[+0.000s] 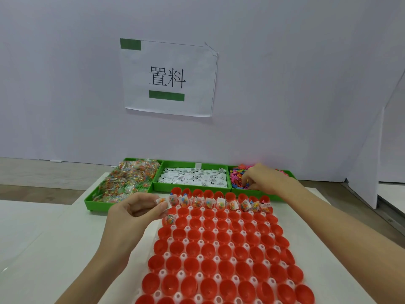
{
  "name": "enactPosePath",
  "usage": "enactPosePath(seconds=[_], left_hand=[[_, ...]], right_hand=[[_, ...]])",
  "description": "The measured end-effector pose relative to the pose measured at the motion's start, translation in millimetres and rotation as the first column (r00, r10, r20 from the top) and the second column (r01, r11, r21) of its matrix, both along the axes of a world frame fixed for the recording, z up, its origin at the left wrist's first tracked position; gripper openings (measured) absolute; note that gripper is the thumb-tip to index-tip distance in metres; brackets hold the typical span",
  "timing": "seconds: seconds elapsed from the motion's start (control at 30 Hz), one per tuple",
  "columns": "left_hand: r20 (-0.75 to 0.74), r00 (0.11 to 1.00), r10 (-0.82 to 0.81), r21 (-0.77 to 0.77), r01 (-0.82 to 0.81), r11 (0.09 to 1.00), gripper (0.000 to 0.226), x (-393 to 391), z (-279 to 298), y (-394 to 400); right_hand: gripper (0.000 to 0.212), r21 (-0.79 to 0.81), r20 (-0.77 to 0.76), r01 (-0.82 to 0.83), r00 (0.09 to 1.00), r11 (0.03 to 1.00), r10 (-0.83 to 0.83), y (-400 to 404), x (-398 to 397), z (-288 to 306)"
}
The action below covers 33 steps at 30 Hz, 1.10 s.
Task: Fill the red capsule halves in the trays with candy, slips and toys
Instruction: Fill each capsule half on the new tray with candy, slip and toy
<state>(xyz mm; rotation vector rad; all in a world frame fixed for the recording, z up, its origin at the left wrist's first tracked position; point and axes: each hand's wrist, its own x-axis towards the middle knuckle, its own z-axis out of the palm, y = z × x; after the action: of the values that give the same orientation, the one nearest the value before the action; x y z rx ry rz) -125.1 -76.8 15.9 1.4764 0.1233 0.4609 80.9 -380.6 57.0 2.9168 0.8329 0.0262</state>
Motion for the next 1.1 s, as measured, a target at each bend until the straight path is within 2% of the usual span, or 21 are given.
enactPosePath(seconds=[0.2,0.3,0.43,0.53,0.8,0.87,0.9,0.97,1.03,1.1], left_hand=[[-0.015,1.000,-0.007,0.021,0.007,1.000,0.018,2,-3,2],[-0.021,1.000,-0.017,0.035,0.017,0.999,0.015,3,-5,2],[-0.023,0.999,-0.029,0.039,0.030,0.999,0.014,3,-5,2],[-0.017,0.999,-0.038,0.021,0.039,0.999,0.013,3,-4,0],[-0.027,0.998,-0.061,0.046,0.062,0.997,0.012,1,-3,-1],[-0.024,0.997,-0.070,0.039,0.070,0.997,0.013,0,-3,-1],[-0.019,0.997,-0.073,0.033,0.074,0.997,0.013,-1,-2,-1],[-0.008,0.997,-0.083,0.034,0.083,0.996,0.015,-2,-1,-4],[0.010,0.995,-0.102,0.050,0.101,0.994,0.017,-4,1,-7],[0.025,0.991,-0.130,0.049,0.129,0.990,0.018,-6,1,-10]], right_hand=[[0.016,-0.132,0.159,-0.026,0.986,0.991,0.047,1,-1,-12],[0.012,0.010,0.189,-0.011,0.982,1.000,0.009,-9,0,-13],[0.014,0.235,0.103,0.057,0.991,0.970,-0.083,-17,-4,-19],[0.017,0.269,0.099,0.084,0.988,0.960,-0.115,-19,-6,-21],[0.023,0.287,0.240,0.064,0.961,0.956,-0.137,-14,-11,-24],[0.018,0.429,0.228,0.074,0.956,0.900,-0.186,-14,-11,-26],[0.013,0.536,0.184,0.097,0.956,0.839,-0.228,-15,-13,-26],[0.007,0.744,0.060,0.160,0.951,0.649,-0.304,-16,-16,-24],[0.004,0.844,-0.016,0.195,0.940,0.500,-0.340,-17,-18,-24],[0.004,0.843,-0.018,0.198,0.940,0.501,-0.341,-17,-21,-24]])
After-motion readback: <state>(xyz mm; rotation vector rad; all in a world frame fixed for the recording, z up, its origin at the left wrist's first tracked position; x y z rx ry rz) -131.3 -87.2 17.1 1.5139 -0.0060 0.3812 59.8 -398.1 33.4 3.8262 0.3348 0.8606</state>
